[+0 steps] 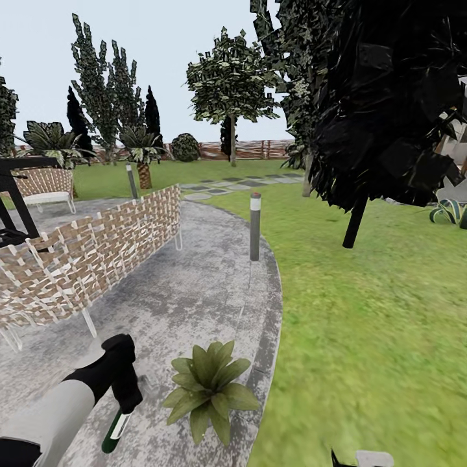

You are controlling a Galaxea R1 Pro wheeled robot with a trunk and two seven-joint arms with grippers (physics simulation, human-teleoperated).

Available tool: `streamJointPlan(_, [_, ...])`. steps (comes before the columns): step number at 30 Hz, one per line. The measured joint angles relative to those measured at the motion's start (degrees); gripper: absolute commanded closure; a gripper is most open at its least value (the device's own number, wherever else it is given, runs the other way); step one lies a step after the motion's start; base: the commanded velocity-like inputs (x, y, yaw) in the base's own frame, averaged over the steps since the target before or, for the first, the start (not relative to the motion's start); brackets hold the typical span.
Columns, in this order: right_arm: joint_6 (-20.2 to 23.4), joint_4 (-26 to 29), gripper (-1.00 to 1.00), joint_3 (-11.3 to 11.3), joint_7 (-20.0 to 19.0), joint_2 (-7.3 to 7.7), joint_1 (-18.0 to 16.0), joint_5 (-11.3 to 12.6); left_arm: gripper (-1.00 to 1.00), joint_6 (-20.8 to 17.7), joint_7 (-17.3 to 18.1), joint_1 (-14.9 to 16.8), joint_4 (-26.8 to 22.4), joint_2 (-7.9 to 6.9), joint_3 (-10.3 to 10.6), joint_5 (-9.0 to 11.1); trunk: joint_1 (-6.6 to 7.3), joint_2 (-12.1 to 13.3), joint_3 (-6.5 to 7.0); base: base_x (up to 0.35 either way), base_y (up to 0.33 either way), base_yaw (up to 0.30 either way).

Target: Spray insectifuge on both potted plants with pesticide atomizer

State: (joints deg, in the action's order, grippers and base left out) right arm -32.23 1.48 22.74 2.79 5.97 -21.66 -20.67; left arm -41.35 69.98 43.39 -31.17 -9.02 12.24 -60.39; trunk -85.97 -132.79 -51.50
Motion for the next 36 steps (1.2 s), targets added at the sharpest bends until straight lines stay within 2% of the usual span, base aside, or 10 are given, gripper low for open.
streamJointPlan(4, [0.0, 0.0, -1.0, 0.0, 0.0, 0.0, 0.3, 0.0, 1.0, -0.1, -0.5, 0.0, -0.7, -0.01, -0.5, 0.1, 0.0, 0.0, 0.0, 0.0, 0.0, 0.0])
streamJointPlan(9, [-0.1, 0.4, -1.0, -0.1, -0.1, 0.01, 0.4, 0.1, 1.0, -0.4, -0.7, 0.4, -1.0, 0.67, -0.6, 0.2, 0.0, 0.0, 0.0, 0.0, 0.0, 0.0])
streamJointPlan(15, [-0.2, 0.6, -1.0, -0.2, -0.2, 0.45, 0.4, 0.0, 1.0, -0.4, -1.0, -0.1, -0.5, 0.24, -0.6, 0.1, 0.0, 0.0, 0.0, 0.0, 0.0, 0.0])
streamJointPlan(18, [-0.2, 0.5, -1.0, -0.3, -0.2, 0.62, 0.4, -0.1, 1.0, -0.4, -4.7, -0.4, 0.0, -0.06, -0.6, 0.4, 0.0, 0.0, 0.0, 0.0, 0.0, 0.0])
streamJointPlan(21, [-0.2, 0.4, -1.0, -0.3, -0.2, 0.54, 0.4, -0.1, 1.0, -0.5, -6.8, -0.4, 0.8, 0.18, -0.8, 0.9, 0.0, 0.0, 0.0, 0.035, 0.035, -0.002])
streamJointPlan(26, [-0.2, 0.4, -1.0, -0.3, -0.2, 0.53, 0.4, -0.1, 1.0, -0.5, -7.4, -0.4, 1.0, 0.44, -2.4, 0.9, 0.02, 0.0, -0.22, 0.157, 0.157, -0.132])
streamJointPlan(32, [-0.2, 0.3, -1.0, -0.3, -0.2, 0.53, 0.4, -0.1, 1.0, -0.5, -7.4, -0.6, 1.5, 0.13, -2.5, 0.9, 0.0, 0.0, -0.37, 0.014, 0.014, -0.031])
streamJointPlan(36, [-0.2, 0.3, -1.0, -0.3, -0.2, 0.5, 0.4, -0.1, 1.0, -0.4, -7.5, -1.8, 3.5, 0.61, -2.5, 1.1, 0.0, 0.0, -0.37, 0.0, 0.0, -0.001])
